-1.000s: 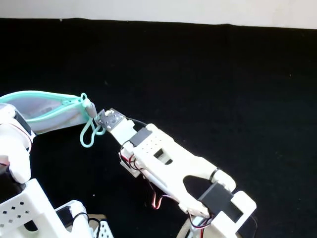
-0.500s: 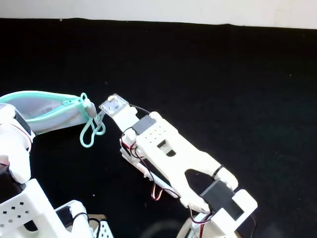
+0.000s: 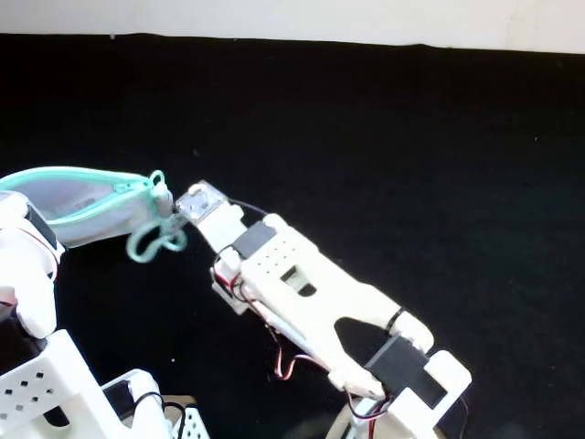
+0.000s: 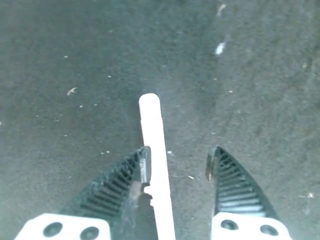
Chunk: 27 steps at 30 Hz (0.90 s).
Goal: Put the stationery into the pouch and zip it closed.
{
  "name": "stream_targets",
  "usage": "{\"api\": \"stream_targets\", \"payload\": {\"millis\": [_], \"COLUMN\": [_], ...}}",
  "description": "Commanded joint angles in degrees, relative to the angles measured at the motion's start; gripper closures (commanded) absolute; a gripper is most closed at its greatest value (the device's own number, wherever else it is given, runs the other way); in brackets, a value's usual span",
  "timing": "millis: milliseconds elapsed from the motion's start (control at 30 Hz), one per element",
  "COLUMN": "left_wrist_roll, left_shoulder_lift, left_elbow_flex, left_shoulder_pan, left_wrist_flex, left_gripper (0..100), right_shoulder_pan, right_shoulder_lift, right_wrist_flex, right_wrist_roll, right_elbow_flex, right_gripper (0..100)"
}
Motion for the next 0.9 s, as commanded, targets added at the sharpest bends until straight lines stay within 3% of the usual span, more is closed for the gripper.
{"api": "stream_targets", "payload": {"millis": [0, 633, 800, 867], "left_wrist_roll": [0.35, 0.35, 0.44, 0.44], "left_shoulder_lift": [2.24, 2.24, 2.24, 2.24], "left_elbow_flex": [2.68, 2.68, 2.68, 2.68], "left_shoulder_pan": [0.31, 0.31, 0.31, 0.31], "left_wrist_flex": [-0.09, 0.0, 0.0, 0.0], "left_gripper": [99, 99, 99, 99], "right_shoulder_pan": [-1.98, -2.07, -2.15, -2.15], "right_shoulder_lift": [-1.54, -1.54, -1.45, -1.45], "right_wrist_flex": [0.4, -9.8, -9.8, -9.8], "right_wrist_roll": [-2.73, -4.13, -4.13, -4.13], "right_elbow_flex": [-2.07, 8.13, 8.13, 8.13], "right_gripper": [80.7, 81.1, 97.3, 99.2]}}
